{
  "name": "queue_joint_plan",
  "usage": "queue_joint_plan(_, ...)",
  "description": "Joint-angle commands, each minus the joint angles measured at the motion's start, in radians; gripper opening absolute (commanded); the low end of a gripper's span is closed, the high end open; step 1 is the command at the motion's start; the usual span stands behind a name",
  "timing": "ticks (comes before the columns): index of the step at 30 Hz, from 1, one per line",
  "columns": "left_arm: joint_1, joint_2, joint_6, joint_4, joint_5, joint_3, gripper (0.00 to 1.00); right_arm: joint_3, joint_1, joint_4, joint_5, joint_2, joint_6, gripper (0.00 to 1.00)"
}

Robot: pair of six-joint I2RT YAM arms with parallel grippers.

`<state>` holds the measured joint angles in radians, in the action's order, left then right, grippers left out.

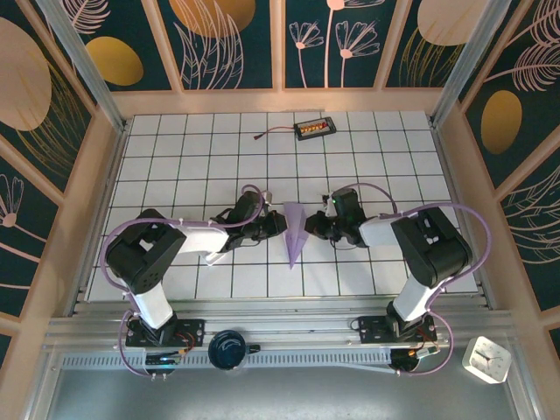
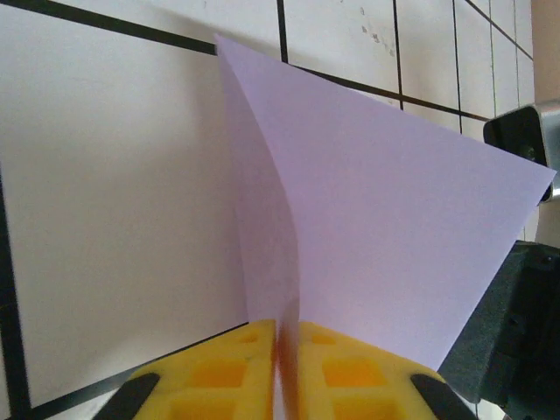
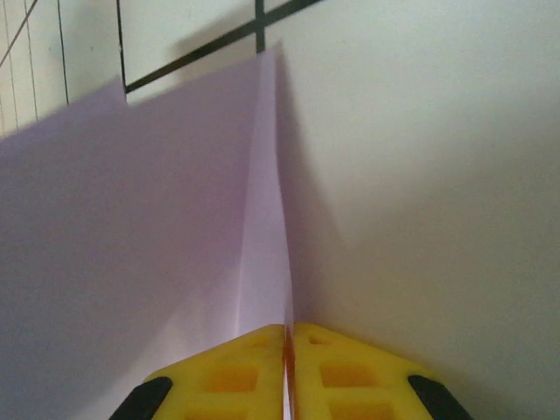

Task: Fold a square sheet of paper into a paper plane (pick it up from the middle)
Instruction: Move a paper plane to the center of the table.

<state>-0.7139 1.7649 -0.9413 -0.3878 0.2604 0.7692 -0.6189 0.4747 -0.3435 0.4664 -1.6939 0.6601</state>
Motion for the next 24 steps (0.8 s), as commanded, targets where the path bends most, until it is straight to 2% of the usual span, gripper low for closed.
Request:
queue_joint_plan(1,0.006,0.025,-0.004,-0.023,0.011,0.023,0.15,-0.027,0.001,-0.015,0.002,-0.017,-0.017,0.12)
queue_joint_plan(7,0.016,0.006,-0.012,-0.012,-0.014,-0.007,0.21,-0.025,-0.012,0.021,-0.011,0.01,-0.04,0.19)
queue_joint_plan(17,0.046,-0.097,0.019,0.015,-0.034,-0.05,0.42,-0.024,-0.04,0.09,-0.023,0.094,-0.069,0.28)
queue_joint_plan(21,0.07,-0.177,0.094,0.075,-0.088,-0.057,0.49,-0.031,-0.084,0.184,-0.11,0.199,-0.125,0.32)
queue_joint_plan(24,0.11,-0.285,0.184,0.128,-0.202,-0.07,0.59,-0.044,-0.127,0.253,-0.261,0.314,-0.178,0.4)
